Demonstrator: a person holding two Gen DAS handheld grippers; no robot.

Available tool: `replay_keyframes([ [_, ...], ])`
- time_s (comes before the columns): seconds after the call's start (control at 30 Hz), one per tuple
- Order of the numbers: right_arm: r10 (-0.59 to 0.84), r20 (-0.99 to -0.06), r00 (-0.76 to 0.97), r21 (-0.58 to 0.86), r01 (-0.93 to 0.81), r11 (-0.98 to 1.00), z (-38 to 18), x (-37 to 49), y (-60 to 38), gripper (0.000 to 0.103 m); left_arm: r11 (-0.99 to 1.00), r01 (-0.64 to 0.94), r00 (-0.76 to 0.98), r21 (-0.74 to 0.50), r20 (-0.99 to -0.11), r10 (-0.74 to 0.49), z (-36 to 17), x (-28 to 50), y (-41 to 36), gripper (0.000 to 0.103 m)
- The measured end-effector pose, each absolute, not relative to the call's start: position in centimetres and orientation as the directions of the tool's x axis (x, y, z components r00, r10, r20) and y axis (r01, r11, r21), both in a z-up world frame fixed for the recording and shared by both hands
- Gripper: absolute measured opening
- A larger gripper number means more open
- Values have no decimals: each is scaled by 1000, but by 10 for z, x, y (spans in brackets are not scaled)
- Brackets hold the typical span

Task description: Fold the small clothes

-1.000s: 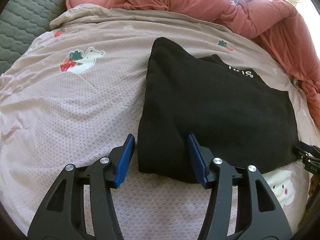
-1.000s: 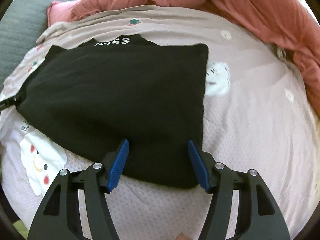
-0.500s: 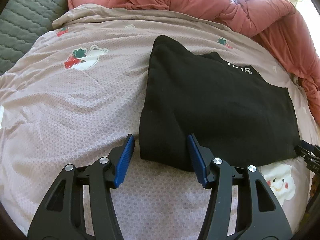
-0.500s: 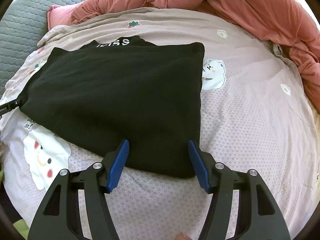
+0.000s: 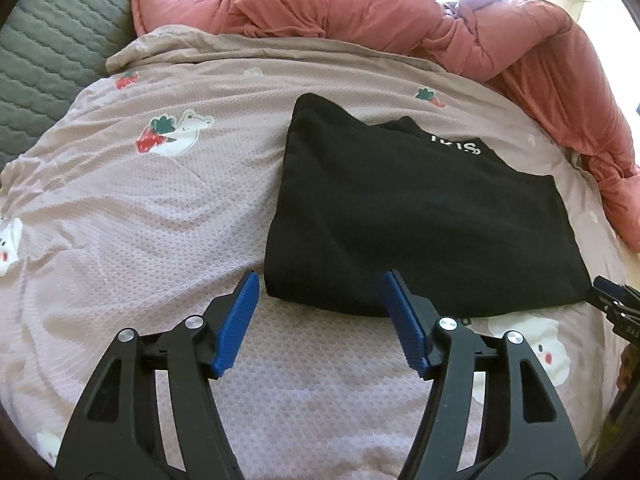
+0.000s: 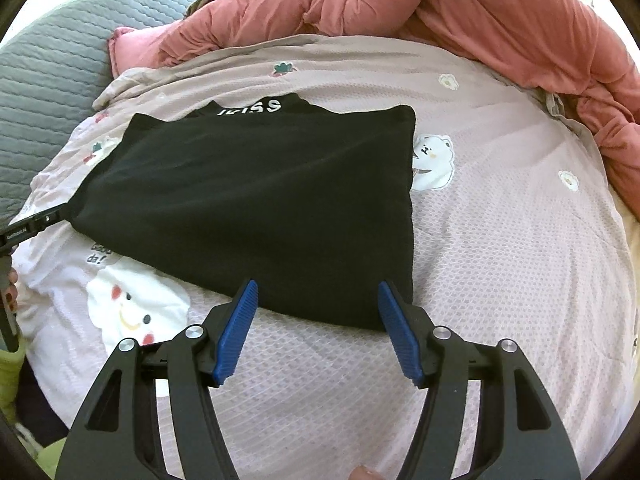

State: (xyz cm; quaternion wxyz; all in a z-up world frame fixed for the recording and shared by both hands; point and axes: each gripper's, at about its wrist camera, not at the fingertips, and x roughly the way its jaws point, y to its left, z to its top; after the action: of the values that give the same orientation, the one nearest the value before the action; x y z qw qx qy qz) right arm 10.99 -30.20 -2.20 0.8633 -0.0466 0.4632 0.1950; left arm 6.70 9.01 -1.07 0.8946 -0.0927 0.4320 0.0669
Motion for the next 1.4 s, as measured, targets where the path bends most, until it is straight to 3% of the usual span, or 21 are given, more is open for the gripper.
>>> replay_keyframes([
  [0.07,298,-813,500,101,-383,918,-19,108,-301,73,974,-199,622,-104,-782,44,-7,65,89,68],
  [0.27,308,-798,517,99,-393,914,-9,102,-299,82,976,-195,635,-96,-771,51,4,57,87,71],
  [0.3,309,-796,521,98,-394,914,-7,102,-298,83,976,-195,636,-93,-770,53,5,56,86,73],
  [0.37,315,-788,529,97,-398,912,-3,100,-296,83,975,-204,638,-88,-768,64,7,54,86,89],
  [0.43,321,-781,535,97,-404,909,0,99,-294,85,975,-205,642,-91,-764,64,10,52,87,90],
  [0.5,320,-775,544,90,-407,909,3,97,-291,94,974,-205,644,-90,-762,65,11,50,87,93],
  [1.4,444,-735,513,69,-594,801,29,72,-190,95,952,-286,665,-105,-737,118,18,29,122,93],
])
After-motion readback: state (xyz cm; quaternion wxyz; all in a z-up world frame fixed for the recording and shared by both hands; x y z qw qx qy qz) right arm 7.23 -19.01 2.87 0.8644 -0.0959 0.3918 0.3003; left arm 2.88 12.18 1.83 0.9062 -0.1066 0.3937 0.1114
